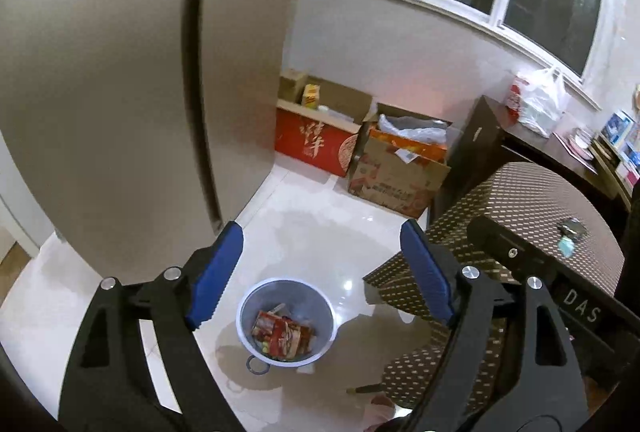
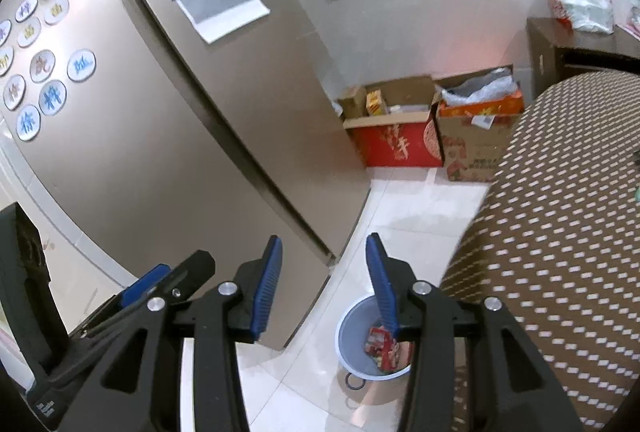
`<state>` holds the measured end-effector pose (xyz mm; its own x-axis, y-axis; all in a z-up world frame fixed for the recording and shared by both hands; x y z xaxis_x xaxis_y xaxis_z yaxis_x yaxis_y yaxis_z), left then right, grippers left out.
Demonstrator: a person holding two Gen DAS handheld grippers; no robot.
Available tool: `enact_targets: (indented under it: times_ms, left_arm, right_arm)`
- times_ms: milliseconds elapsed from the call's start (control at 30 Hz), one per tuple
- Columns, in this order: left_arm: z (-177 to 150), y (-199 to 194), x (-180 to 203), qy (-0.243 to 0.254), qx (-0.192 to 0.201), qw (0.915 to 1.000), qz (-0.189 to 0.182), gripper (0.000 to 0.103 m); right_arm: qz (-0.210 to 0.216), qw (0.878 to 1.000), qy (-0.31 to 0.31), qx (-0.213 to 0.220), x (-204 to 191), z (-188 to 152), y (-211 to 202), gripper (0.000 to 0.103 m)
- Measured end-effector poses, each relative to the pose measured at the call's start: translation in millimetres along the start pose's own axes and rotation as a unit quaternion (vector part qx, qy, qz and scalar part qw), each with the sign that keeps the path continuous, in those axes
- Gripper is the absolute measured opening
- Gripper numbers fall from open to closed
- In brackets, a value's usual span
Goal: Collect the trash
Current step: 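Move both open tools back over the table toward the snack wrappers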
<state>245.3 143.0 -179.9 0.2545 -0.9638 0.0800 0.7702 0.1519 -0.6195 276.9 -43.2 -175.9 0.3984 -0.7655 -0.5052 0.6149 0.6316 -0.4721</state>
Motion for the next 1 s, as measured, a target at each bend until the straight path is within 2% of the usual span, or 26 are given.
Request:
enact_targets:
  times_ms: [267,500,667,833,967,1000]
  left_arm:
    - [4.1,-27.9,63.1,0.044,0.015,0.9986,-0.024,0.082]
    - [-1.7,-34.6,144.2,0.099,0.010,0.9930,-0.063,0.082]
    - [-11.3,-25.8,207.3,0.145,-0.007,0.9837,-0.106,0.082]
    - [-20.1,-10.6,272.7,0.194,-0.026,0.9694,-0.148,0.082]
    - [-30.2,-0.1,319.2,0.223,-0.037,0.9580,-0.176,0.082]
    - [-33.9,4.5,333.6,0.238,-0.039,0.9527,-0.185,0.082]
  right_arm:
    - [-0.027,0.999,0.003,0.040,33.4,14.8,-72.3,0.049]
    - [-0.099,0.992,0.032,0.067,107.2,25.5,-140.0,0.050]
    - [-0.154,0.984,0.056,0.074,166.1,26.7,-179.4,0.050]
    - [-0.195,0.974,0.086,0.073,222.0,24.1,-208.2,0.050]
    - [-0.213,0.969,0.102,0.072,252.3,22.6,-223.6,0.050]
    - [-0.217,0.968,0.105,0.072,260.3,23.9,-226.6,0.050]
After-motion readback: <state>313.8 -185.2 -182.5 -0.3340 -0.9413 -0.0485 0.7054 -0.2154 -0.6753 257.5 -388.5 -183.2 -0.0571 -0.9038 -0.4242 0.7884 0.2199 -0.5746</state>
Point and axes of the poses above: each gripper's, at about its wrist camera, not at the fingertips, and y roughly the way its jaws point, x to its right, z to its top, the point moved 4 cm from there along y, roughly the way its jaws point, and after that the axes turned 8 degrees about z, right-handed, at the moved point
